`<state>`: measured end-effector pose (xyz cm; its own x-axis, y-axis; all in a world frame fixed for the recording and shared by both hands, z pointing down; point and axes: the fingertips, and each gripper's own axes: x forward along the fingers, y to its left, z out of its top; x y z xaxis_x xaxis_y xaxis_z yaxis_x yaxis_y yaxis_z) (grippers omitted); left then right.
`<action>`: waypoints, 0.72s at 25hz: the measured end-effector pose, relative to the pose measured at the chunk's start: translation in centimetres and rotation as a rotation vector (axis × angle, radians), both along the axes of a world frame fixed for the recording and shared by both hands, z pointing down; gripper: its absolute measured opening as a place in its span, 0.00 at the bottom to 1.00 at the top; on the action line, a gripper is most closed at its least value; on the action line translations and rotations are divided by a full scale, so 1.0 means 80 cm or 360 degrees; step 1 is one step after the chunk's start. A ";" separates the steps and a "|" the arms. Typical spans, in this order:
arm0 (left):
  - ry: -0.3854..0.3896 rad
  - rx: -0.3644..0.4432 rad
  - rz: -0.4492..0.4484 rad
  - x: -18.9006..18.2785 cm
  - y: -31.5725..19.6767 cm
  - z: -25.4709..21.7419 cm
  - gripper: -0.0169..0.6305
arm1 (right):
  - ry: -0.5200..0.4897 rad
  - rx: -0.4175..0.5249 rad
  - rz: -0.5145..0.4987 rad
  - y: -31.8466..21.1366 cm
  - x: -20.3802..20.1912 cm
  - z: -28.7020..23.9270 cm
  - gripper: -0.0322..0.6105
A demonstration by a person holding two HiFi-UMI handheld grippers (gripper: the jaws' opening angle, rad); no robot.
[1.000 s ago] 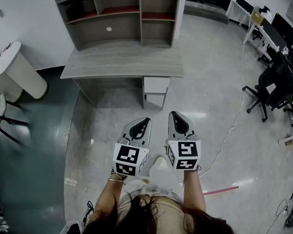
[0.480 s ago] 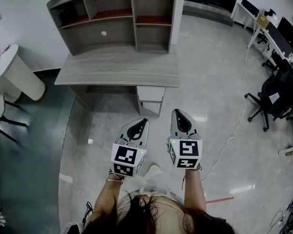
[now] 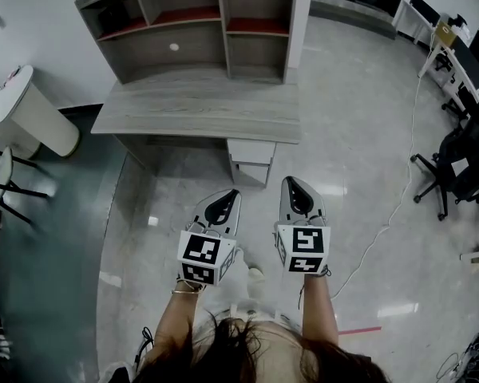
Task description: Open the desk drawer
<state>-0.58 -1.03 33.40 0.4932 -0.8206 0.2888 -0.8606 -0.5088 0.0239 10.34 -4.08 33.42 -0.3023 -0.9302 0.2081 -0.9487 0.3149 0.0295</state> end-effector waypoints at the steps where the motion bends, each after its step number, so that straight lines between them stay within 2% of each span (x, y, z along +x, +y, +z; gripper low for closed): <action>1: 0.0001 -0.0003 -0.0003 -0.001 -0.003 0.002 0.05 | 0.0004 -0.0007 0.0004 -0.003 0.002 0.003 0.08; 4: -0.0003 -0.0016 -0.0023 -0.005 -0.017 0.009 0.05 | 0.0007 -0.0031 0.0017 -0.014 0.006 0.012 0.08; 8: 0.0097 -0.0046 -0.0030 -0.010 -0.041 0.011 0.05 | 0.0008 -0.0069 0.0045 -0.034 0.009 0.025 0.08; 18: 0.0099 -0.0123 0.0000 -0.030 -0.101 0.048 0.05 | 0.0012 -0.0210 0.0035 -0.086 0.001 0.067 0.09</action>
<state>-3.00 -9.07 37.27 0.5120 -0.7972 0.3199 -0.8563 -0.5032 0.1166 10.42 -10.93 38.76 -0.2803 -0.9009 0.3314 -0.9552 0.2959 -0.0035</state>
